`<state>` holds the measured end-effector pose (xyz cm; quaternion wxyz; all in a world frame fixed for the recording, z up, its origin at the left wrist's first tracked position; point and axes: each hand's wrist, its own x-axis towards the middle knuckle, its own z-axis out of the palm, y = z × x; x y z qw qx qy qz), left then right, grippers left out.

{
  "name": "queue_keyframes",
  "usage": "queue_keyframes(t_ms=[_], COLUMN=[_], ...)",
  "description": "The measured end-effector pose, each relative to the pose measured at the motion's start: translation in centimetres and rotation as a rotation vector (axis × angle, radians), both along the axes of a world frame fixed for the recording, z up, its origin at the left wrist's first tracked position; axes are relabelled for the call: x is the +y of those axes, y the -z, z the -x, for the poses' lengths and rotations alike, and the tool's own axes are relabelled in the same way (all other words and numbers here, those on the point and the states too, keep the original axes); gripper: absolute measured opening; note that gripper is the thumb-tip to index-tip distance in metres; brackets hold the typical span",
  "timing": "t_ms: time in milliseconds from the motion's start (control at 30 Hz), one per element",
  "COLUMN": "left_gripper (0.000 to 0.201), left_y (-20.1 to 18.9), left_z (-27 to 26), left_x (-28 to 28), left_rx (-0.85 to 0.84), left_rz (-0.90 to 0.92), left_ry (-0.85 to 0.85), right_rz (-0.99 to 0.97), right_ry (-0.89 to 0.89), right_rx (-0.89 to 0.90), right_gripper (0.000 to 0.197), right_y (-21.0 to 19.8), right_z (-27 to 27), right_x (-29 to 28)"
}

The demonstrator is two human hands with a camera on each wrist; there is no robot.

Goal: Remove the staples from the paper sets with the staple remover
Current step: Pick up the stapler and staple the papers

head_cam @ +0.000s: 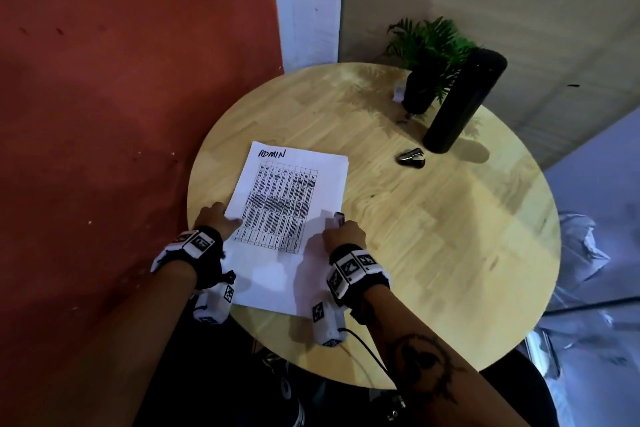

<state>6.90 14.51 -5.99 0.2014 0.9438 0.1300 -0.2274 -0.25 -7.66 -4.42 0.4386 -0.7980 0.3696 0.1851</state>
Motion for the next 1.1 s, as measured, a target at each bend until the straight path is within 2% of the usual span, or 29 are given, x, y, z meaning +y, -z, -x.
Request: queue_keyframes(t_ms=[133,233,300,400,533,667,833,933,1000,1067,1100], left_gripper=[0.066,0.063,0.061,0.065,0.066,0.064,0.05,0.037,0.046,0.062,0.07], left_y=[-0.3,-0.2,-0.1,-0.4,-0.6,-0.1,1.2,1.0,0.5,0.3,0.3], left_z=[0.5,1.5,2.0,2.9,3.8,5.2,6.4,6.2,6.1,6.2,6.6], left_x=[-1.2,-2.3,-3.5,-6.8,-11.9,-15.6,-16.0,-14.7,-14.2,-14.5,-15.0], left_rx=[0.134,0.197,0.16,0.126,0.051,0.027,0.002,-0.032,-0.099,-0.188,-0.185], left_rz=[0.111,0.148,0.118,0.188,0.33,0.368,0.367,0.304,0.193,0.123,0.115], left_ry=[-0.116,-0.144,-0.108,-0.077,-0.013,0.014,-0.018,0.005,0.094,0.317,0.462], right_rz=[-0.027,-0.071,-0.089,-0.035,0.111,0.17,0.143,0.154,0.163,0.14,0.155], right_ry=[0.026,0.036,0.047,0.033,0.159,0.228,0.275,0.343,0.378,0.414,0.343], right_rx=[0.005,0.03,0.036,0.044,-0.055,-0.046,-0.015,-0.068,-0.083,-0.116,-0.132], right_gripper=[0.033,0.034,0.032,0.021,0.034,0.038,0.042,0.042,0.041,0.047,0.053], right_y=[-0.5,-0.7,-1.1,-1.6,-1.4,-0.7,0.6,0.8,0.7,1.4,1.7], right_z=[0.0,0.3,0.9,2.3,4.1,5.6,7.0,8.1,9.2,10.4,10.9], right_x=[-0.2,-1.7,-3.4,-6.5,-11.0,-14.3,-15.3,-15.5,-15.4,-14.9,-14.4])
